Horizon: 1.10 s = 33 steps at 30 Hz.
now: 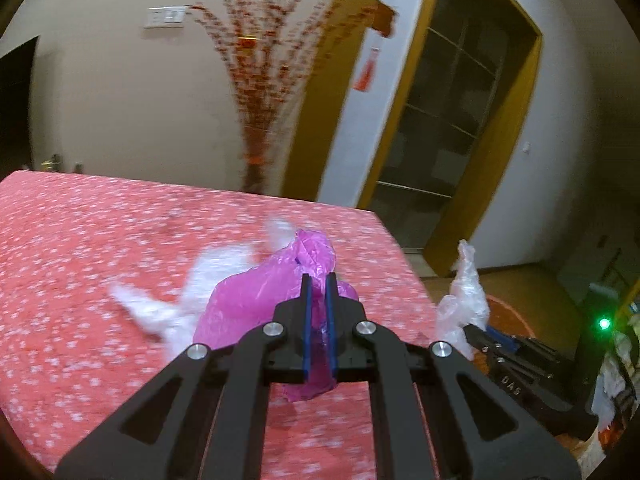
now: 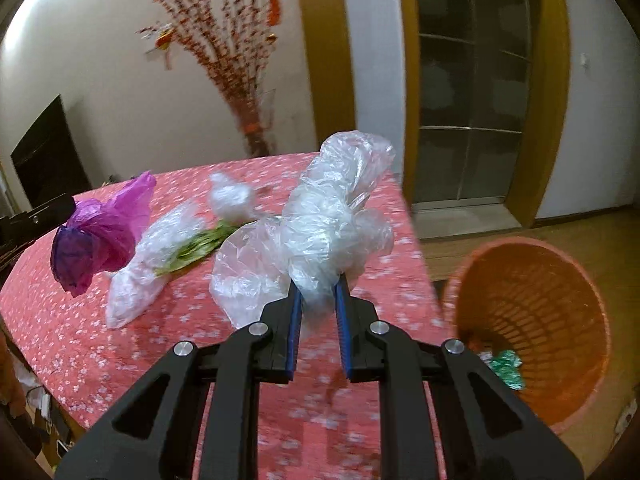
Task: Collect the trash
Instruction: 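Carry the purple bag and clear plastic over the basket and open both tools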
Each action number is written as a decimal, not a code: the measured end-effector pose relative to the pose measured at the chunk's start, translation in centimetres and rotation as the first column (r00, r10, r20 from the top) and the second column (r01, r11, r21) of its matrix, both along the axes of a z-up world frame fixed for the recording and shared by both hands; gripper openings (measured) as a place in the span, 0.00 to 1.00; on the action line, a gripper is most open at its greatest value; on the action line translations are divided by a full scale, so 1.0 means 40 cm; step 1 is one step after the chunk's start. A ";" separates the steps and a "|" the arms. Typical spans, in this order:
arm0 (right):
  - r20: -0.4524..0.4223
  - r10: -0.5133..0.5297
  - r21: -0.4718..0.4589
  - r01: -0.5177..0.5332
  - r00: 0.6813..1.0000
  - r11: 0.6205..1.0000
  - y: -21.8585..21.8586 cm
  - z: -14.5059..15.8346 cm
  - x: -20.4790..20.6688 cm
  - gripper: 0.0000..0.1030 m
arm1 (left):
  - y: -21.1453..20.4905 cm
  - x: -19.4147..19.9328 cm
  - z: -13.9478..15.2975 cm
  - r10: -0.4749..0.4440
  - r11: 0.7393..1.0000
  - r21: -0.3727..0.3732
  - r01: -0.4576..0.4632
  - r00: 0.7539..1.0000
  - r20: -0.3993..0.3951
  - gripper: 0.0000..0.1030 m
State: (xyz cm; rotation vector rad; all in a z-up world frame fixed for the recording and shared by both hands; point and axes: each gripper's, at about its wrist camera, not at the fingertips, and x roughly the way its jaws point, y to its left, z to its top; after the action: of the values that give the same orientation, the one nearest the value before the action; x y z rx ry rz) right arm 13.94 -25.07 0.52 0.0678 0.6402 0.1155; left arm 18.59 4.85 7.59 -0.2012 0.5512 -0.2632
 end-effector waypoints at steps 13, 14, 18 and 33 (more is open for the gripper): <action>0.018 -0.187 0.000 0.187 0.982 0.982 -0.228 0.000 -0.059 0.16 | -0.329 0.043 0.003 -0.241 0.970 -0.030 0.241 0.970 -0.011 0.08; 0.018 -0.200 0.001 0.200 0.980 0.980 -0.243 -0.002 -0.063 0.16 | -0.357 0.042 0.002 -0.259 0.966 -0.027 0.258 0.966 -0.012 0.08; 0.009 -0.257 0.006 0.257 0.966 0.966 -0.313 -0.012 -0.075 0.16 | -0.458 0.044 -0.014 -0.326 0.945 -0.023 0.325 0.945 -0.021 0.08; -0.020 -0.378 0.019 0.379 0.925 0.925 -0.476 -0.049 -0.093 0.16 | -0.679 0.074 -0.075 -0.444 0.896 -0.026 0.443 0.893 -0.079 0.08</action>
State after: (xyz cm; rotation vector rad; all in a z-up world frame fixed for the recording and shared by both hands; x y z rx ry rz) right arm 10.23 -44.13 -1.44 0.2133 0.6311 -0.2528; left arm 21.53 -22.33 4.59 -0.0907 0.6762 -0.7059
